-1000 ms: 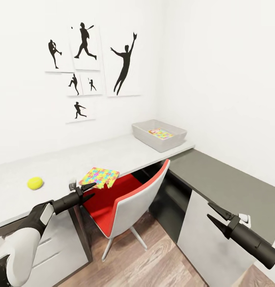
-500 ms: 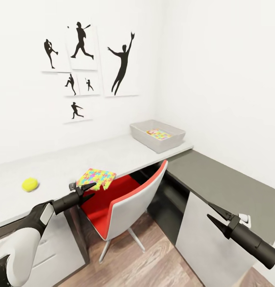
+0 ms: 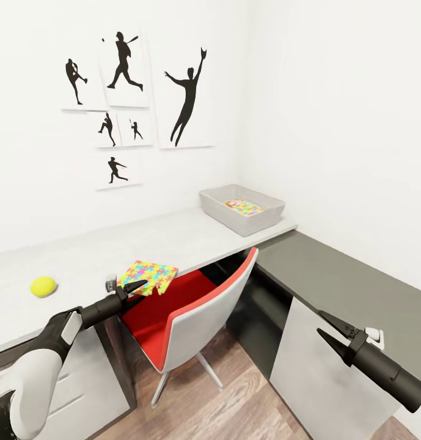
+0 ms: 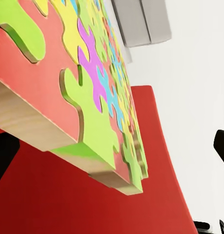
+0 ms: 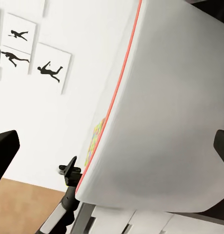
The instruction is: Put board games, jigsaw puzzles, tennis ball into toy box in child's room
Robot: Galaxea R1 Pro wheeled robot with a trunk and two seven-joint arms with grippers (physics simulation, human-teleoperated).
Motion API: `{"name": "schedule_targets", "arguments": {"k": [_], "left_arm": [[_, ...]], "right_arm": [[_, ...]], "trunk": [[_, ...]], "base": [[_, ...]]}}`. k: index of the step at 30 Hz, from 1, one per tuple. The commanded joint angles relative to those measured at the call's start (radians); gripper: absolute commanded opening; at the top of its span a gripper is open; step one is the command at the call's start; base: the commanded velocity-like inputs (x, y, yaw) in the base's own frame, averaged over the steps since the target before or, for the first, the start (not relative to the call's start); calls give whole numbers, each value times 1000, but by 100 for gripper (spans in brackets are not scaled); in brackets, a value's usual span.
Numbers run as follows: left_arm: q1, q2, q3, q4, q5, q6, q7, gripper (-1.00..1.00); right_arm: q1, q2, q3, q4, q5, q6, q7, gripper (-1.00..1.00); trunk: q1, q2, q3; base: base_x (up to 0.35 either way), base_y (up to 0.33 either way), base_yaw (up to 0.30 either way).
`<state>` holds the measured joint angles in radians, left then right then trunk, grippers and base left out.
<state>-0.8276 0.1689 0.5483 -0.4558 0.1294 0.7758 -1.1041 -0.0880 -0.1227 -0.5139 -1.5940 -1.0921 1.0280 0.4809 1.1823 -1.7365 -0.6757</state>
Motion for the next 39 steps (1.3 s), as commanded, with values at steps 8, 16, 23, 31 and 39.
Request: {"name": "schedule_targets", "arguments": {"k": [8,16,23,31,39], "left_arm": [[-1,0,2,0,1,7,-2,100],[-1,0,2,0,1,7,-2,100],[-1,0,2,0,1,6,-2,100],[-1,0,2,0,1,6,-3,-100],[-1,0,2,0,1,7,-28,-100]], "right_arm": [[-1,0,-2,0,8,4,8,100],[-1,0,-2,0,8,4,8,100],[-1,0,-2,0,8,4,8,100],[-1,0,-2,0,8,4,8,100],[-1,0,-2,0,8,4,9,100]], "trunk": [[0,0,-1],[0,0,-1],[0,0,-1],[0,0,-1],[-8,14,5]], "base": [[0,-3,0],[0,-35,0],[0,-1,0],[0,0,0],[0,0,0]]}}
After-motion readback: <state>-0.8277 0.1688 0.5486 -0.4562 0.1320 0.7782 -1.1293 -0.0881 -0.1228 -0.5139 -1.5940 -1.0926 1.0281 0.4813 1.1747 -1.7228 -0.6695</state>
